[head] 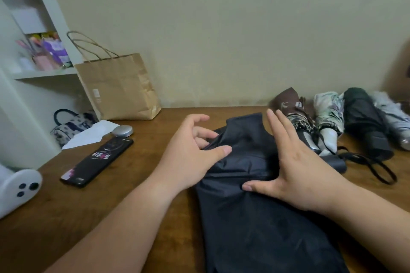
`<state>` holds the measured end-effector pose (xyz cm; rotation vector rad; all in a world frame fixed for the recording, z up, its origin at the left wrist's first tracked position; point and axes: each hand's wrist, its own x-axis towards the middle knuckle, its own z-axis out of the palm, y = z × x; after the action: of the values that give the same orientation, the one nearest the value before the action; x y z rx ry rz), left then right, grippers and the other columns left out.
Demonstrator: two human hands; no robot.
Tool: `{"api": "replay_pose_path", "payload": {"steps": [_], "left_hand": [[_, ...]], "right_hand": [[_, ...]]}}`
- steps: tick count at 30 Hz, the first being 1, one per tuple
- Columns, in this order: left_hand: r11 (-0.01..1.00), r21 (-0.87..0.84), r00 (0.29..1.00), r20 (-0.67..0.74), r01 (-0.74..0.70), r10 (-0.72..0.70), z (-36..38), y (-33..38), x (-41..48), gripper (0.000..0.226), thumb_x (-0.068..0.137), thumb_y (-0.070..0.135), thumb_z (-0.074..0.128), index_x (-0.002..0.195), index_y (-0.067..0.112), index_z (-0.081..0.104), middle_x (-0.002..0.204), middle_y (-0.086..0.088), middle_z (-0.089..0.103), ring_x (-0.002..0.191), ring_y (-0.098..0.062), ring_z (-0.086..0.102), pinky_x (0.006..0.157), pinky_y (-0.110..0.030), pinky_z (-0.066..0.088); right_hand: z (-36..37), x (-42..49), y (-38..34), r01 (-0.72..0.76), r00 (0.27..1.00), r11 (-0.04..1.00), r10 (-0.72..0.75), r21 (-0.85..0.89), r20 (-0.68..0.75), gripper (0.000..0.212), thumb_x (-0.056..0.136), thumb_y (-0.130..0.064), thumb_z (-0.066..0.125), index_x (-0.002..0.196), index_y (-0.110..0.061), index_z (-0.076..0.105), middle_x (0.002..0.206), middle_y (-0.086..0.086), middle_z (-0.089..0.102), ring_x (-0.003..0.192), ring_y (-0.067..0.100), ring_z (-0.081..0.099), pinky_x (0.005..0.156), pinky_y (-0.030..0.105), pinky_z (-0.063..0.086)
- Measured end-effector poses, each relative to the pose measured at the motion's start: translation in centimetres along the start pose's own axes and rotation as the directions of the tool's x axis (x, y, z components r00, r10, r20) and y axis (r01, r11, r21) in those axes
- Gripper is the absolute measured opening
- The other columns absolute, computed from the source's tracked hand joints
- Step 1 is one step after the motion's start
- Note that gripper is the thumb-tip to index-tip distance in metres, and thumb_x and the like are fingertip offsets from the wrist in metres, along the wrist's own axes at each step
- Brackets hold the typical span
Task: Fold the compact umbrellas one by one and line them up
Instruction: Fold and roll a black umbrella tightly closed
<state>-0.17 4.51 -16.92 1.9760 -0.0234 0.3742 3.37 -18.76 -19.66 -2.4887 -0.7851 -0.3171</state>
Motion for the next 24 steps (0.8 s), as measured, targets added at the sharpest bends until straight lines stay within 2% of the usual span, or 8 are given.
{"api": "replay_pose_path", "payload": {"steps": [4,7,10,13,16,18,20,24], "left_hand": [[0.999,-0.003,0.982,0.181,0.053,-0.051,-1.0,0.1,-0.1,0.112,0.069,0.011,0.094,0.155,0.038,0.027,0.107,0.003,0.074,0.089,-0.016,0.075,0.085,-0.036,0.060],[0.999,-0.050,0.961,0.276,0.005,0.009,-2.2,0.0,-0.5,0.120,0.073,-0.004,0.088,0.160,0.040,0.018,0.101,-0.004,0.076,0.093,-0.019,0.074,0.090,-0.035,0.055],[0.995,0.024,0.946,0.314,-0.092,0.080,-2.6,-0.3,-0.8,0.105,0.077,-0.011,0.081,0.158,0.031,0.030,0.093,0.000,0.073,0.099,-0.017,0.071,0.102,-0.033,0.049],[0.987,0.045,0.934,0.333,-0.152,0.128,-2.4,-0.4,-1.0,0.085,0.075,-0.021,0.071,0.141,0.029,0.056,0.089,0.011,0.068,0.099,-0.019,0.069,0.105,-0.026,0.048],[0.972,0.114,0.912,0.381,-0.207,0.150,-2.3,-0.5,-0.9,0.055,0.075,-0.004,0.085,0.114,0.032,0.071,0.108,0.017,0.070,0.110,-0.006,0.067,0.104,-0.029,0.051],[0.959,0.159,0.894,0.422,-0.237,0.151,-2.2,-1.0,-0.7,0.042,0.077,0.006,0.087,0.113,0.023,0.074,0.121,0.016,0.065,0.120,-0.008,0.062,0.108,-0.039,0.048],[0.971,0.133,0.905,0.405,-0.200,0.132,-2.0,-1.2,-0.7,0.042,0.079,0.008,0.087,0.116,0.023,0.075,0.129,0.019,0.064,0.126,-0.006,0.059,0.111,-0.042,0.046],[0.981,0.137,0.922,0.378,-0.140,0.079,-1.5,-1.4,-0.9,0.031,0.082,0.006,0.084,0.106,0.022,0.073,0.110,0.015,0.075,0.109,-0.004,0.068,0.103,-0.042,0.053]], "right_hand": [[0.0,0.0,-0.1,0.021,0.999,1.000,-0.021,0.011,-0.026,0.145,0.052,-0.091,0.063,0.151,-0.041,-0.030,0.168,-0.011,-0.022,0.152,-0.002,-0.018,0.120,0.020,0.005],[-0.2,-0.1,-0.5,0.004,1.000,0.999,-0.003,0.044,-0.029,0.144,0.051,-0.088,0.068,0.141,-0.052,-0.038,0.166,-0.017,-0.023,0.152,-0.003,-0.015,0.119,0.021,0.008],[-0.4,-0.2,-0.7,-0.013,0.999,0.998,0.015,0.055,-0.037,0.151,0.050,-0.084,0.073,0.148,-0.044,-0.034,0.165,-0.020,-0.022,0.152,-0.004,-0.012,0.116,0.013,0.005],[-0.4,-0.2,-0.6,-0.006,0.999,0.996,0.011,0.093,-0.051,0.154,0.050,-0.078,0.080,0.151,-0.039,-0.030,0.165,-0.021,-0.018,0.150,-0.009,-0.011,0.110,-0.002,-0.002],[-0.3,-0.1,-0.4,-0.023,0.998,0.990,0.031,0.136,-0.061,0.155,0.049,-0.073,0.086,0.144,-0.047,-0.033,0.162,-0.026,-0.009,0.139,-0.026,-0.010,0.104,-0.008,0.000],[-0.3,0.0,-0.3,-0.040,0.997,0.988,0.049,0.150,-0.061,0.159,0.047,-0.072,0.088,0.151,-0.044,-0.030,0.162,-0.027,-0.004,0.136,-0.029,-0.008,0.101,-0.009,0.001],[-0.4,-0.1,-0.2,-0.052,0.996,0.985,0.063,0.167,-0.064,0.160,0.046,-0.070,0.089,0.155,-0.040,-0.024,0.158,-0.032,-0.003,0.129,-0.035,-0.011,0.099,-0.010,0.001],[-0.5,-0.3,-0.3,-0.062,0.994,0.972,0.080,0.225,-0.074,0.157,0.045,-0.067,0.090,0.155,-0.045,-0.021,0.163,-0.028,0.006,0.140,-0.021,0.008,0.109,0.004,0.013]]}}
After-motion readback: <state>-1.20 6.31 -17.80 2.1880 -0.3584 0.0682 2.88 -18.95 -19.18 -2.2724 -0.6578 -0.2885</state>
